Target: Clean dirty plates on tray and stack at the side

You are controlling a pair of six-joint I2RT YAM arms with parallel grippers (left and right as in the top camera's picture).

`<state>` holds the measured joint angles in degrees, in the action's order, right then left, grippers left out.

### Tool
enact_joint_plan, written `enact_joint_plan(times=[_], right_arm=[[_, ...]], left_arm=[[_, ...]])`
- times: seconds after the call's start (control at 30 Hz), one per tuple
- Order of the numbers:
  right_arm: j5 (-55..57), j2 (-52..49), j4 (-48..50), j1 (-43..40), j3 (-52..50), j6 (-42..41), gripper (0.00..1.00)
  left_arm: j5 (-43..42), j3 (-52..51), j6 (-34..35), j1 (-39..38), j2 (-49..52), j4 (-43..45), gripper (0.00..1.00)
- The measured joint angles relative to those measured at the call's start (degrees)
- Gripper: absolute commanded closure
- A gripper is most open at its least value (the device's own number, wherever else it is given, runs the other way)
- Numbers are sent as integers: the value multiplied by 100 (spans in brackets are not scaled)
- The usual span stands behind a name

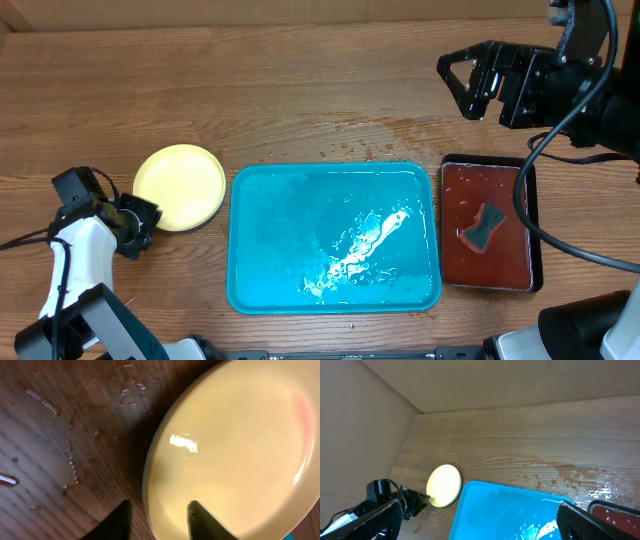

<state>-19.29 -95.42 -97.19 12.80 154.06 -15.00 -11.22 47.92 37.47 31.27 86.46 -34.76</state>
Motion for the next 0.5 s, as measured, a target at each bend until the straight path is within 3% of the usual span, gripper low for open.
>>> enact_joint_plan(times=[0.07, 0.23, 0.5], right_arm=[[-4, 0, 0, 0, 0, 0, 0], [-2, 0, 0, 4, 0, 35, 0], [199, 0, 4, 129, 0, 424, 0]], left_arm=[[-26, 0, -39, -57, 0, 61, 26], [-192, 2, -315, -197, 0, 118, 25], [-348, 442, -1088, -804, -98, -175, 15]])
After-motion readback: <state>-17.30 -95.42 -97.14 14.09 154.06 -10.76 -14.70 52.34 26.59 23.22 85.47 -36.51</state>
